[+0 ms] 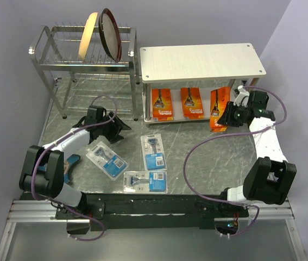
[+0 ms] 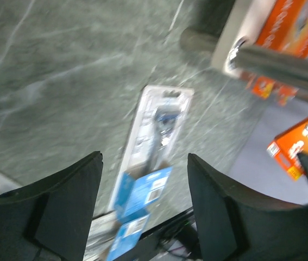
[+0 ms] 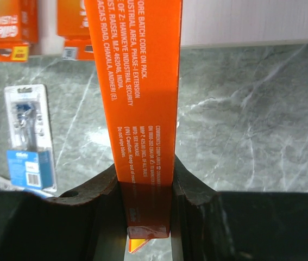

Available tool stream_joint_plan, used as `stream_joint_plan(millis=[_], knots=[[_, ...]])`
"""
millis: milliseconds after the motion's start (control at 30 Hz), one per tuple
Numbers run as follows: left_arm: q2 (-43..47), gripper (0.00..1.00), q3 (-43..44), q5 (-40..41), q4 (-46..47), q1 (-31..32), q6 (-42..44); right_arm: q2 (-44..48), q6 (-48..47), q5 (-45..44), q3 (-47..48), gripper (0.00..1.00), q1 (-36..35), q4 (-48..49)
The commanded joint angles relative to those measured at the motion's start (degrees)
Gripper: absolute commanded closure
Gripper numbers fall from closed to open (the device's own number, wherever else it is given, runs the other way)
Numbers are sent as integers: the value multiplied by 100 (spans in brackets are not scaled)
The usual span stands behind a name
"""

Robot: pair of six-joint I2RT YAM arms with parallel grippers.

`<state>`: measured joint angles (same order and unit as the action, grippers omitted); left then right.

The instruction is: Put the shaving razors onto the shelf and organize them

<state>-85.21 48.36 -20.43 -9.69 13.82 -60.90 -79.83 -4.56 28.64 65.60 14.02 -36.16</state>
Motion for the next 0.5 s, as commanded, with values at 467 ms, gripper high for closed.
stream_joint_plan(millis=[467], knots=[[364,25,-529,-269,-314,-213,1844,-945,324,291,-338,71,206,1937]])
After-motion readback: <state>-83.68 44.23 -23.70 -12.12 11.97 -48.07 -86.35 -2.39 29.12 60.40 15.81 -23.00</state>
